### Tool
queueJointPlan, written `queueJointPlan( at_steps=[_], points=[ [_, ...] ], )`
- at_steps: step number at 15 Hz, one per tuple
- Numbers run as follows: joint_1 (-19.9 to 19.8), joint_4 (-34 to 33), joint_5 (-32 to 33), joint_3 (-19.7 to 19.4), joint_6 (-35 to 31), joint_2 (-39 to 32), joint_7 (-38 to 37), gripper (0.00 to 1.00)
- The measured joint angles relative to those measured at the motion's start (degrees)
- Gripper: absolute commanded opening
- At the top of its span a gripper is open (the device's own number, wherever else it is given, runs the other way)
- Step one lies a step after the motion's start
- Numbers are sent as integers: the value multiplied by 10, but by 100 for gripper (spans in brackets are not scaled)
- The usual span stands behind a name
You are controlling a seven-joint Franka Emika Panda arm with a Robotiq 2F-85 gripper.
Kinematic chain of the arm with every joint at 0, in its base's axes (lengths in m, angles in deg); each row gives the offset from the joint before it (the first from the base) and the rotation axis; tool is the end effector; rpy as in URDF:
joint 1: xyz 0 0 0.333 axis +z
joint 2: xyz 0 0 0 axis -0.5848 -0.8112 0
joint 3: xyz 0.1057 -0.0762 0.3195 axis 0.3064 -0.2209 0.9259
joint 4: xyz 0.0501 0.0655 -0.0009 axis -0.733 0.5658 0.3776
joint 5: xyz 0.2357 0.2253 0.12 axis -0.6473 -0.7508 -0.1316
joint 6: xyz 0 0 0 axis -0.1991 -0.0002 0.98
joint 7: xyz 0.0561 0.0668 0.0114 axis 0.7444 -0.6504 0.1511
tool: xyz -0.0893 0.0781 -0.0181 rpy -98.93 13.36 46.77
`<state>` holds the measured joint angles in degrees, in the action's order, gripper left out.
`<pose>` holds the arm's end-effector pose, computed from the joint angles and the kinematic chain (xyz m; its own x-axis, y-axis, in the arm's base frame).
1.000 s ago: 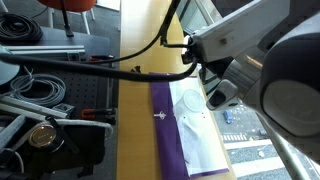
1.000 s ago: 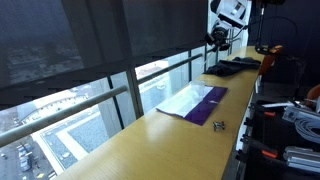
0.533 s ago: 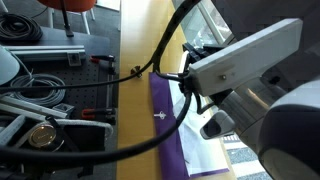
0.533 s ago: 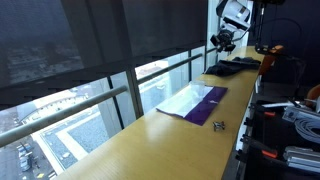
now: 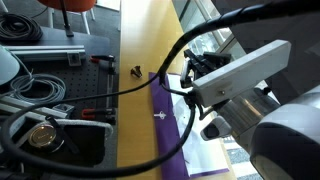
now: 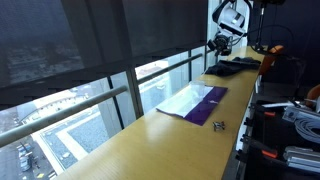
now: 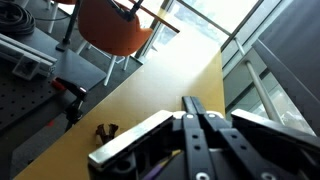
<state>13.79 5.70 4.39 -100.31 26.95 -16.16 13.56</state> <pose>0.5500 -0.1952 0.3335 0.5366 -0.1022 -0.8376 -0.8168 -0.3122 -0.4852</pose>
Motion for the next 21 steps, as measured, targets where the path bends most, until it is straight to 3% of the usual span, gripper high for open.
queueJointPlan(
  at_steps=[21],
  points=[
    [3, -59, -19, 20, 2, -66, -8, 0]
  ],
)
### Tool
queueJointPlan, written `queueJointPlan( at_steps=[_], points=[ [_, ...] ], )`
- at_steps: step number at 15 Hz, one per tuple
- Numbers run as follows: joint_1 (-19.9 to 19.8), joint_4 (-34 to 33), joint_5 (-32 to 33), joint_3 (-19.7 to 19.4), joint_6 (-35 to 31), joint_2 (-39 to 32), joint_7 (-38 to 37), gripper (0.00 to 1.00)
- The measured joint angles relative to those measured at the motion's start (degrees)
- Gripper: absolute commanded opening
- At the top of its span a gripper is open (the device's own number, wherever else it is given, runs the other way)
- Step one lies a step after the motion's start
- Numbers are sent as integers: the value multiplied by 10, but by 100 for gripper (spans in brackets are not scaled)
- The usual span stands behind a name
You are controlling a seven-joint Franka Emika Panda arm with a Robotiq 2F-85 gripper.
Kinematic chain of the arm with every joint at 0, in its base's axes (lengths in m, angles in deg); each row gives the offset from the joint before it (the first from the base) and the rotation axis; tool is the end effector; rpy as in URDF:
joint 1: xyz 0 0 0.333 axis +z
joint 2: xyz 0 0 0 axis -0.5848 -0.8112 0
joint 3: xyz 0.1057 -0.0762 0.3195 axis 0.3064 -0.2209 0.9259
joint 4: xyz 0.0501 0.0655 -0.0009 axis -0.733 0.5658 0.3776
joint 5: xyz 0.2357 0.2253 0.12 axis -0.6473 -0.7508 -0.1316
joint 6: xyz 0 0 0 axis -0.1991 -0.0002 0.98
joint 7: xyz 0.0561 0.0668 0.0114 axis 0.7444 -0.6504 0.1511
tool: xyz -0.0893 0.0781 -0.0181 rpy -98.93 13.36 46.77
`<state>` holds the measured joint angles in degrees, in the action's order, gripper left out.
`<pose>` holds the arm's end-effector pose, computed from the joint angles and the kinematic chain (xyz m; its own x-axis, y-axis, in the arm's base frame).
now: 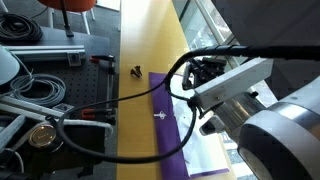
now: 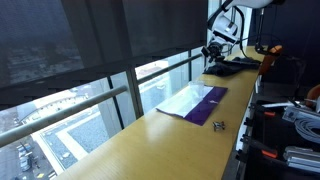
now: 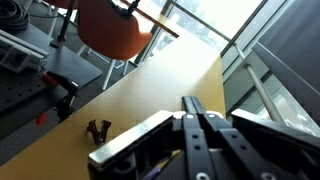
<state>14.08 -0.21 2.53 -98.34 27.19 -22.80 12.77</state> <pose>0.5777 -0.1822 0.2987 0.5306 -0.0599 -0.8455 -0.8137 -0.3154 -0.4882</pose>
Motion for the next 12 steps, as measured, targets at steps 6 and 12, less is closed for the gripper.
queueJointPlan(
  at_steps=[6, 12],
  points=[
    [2, -1, 0, 0, 1, -3, -1, 0],
    [2, 0, 0, 0, 4, 3, -1, 0]
  ],
)
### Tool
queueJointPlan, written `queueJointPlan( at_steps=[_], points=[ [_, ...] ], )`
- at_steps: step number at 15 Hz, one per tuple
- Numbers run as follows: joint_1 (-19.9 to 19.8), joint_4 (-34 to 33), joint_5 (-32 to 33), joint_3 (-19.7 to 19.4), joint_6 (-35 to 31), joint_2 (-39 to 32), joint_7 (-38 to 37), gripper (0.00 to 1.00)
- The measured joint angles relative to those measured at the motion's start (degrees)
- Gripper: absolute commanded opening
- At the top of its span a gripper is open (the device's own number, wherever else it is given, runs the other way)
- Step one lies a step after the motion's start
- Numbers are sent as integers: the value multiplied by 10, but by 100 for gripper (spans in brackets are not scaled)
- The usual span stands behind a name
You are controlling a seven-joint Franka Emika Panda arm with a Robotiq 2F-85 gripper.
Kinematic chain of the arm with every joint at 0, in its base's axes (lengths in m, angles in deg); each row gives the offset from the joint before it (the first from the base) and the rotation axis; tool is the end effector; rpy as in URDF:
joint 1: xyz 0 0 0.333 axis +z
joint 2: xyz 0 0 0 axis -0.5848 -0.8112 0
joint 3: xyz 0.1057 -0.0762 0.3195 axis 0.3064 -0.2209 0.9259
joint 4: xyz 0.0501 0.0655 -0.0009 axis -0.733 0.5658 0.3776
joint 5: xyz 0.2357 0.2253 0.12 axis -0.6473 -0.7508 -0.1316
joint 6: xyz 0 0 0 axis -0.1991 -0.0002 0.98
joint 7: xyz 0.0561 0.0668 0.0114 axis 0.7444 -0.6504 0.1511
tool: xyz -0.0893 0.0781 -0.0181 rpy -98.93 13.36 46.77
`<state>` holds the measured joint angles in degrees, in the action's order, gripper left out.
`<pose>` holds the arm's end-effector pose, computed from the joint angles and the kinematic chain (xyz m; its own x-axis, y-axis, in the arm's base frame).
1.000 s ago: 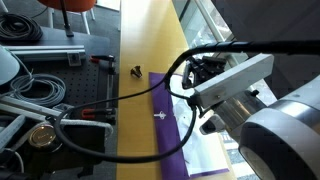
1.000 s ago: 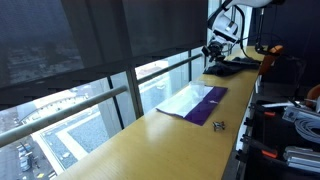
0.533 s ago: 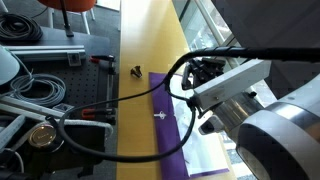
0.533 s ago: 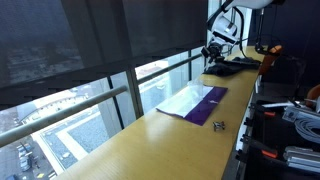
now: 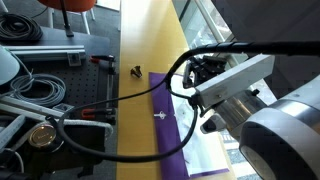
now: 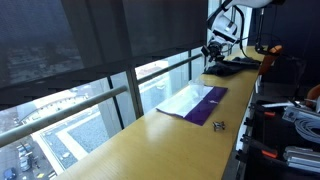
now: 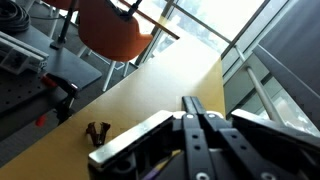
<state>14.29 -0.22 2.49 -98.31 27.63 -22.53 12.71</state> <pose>0.5779 -0.1793 0.3022 0.5323 -0.0519 -0.8450 -0.8104 -0.3199 -0.4909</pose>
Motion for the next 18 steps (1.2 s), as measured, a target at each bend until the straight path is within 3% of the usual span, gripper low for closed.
queueJointPlan(
  at_steps=[18],
  points=[
    [-6, 5, 0, -5, 1, 5, 0, 0]
  ],
)
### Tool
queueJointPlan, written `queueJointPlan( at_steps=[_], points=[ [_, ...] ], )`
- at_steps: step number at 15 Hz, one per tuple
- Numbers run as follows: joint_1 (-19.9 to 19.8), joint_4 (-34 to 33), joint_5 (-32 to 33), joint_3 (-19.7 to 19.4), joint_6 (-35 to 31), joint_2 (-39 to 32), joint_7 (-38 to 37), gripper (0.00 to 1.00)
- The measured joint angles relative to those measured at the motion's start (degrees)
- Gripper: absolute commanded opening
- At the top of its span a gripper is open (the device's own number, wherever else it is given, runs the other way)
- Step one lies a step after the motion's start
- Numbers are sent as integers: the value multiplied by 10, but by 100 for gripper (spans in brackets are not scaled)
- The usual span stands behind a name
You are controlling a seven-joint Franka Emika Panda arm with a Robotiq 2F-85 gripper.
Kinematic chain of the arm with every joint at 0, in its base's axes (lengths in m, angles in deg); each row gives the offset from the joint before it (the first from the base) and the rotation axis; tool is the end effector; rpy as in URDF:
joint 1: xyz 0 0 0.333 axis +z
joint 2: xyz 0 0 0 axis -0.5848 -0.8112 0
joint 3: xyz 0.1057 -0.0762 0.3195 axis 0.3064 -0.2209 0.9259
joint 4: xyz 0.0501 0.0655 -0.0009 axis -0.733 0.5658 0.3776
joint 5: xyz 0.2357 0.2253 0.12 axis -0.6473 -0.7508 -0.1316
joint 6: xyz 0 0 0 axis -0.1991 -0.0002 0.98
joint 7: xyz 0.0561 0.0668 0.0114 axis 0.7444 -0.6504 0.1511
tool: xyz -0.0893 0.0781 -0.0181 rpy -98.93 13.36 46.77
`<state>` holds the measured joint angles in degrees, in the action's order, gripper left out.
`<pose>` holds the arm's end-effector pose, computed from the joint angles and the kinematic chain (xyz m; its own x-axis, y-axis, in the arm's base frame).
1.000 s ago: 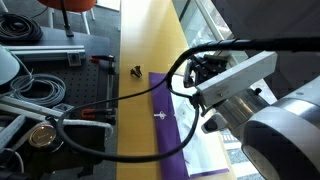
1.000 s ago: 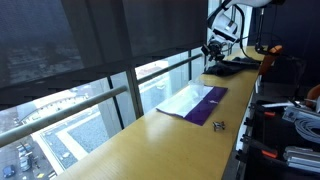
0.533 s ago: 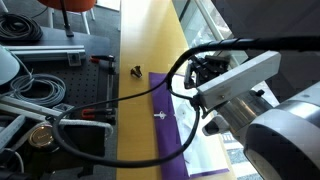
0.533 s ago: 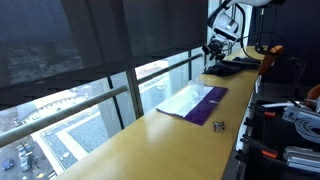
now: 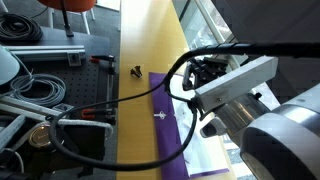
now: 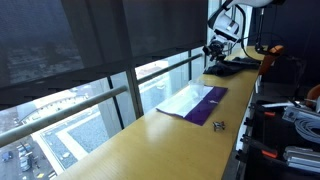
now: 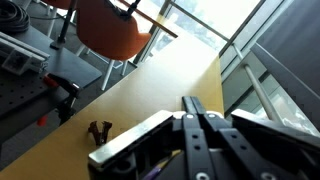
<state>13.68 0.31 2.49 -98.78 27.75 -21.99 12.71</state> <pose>0.5730 -0.1882 0.3051 0.5296 -0.0630 -0.8459 -0.8166 -0.3079 -0.4883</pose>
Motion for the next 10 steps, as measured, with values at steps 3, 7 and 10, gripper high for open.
queueJointPlan(
  at_steps=[3, 7, 10],
  points=[
    [0, 0, 0, -1, 0, -3, 0, 0],
    [-2, -1, 0, -1, 0, -12, 0, 0],
    [-2, -3, 0, -1, 0, -17, 0, 0]
  ],
)
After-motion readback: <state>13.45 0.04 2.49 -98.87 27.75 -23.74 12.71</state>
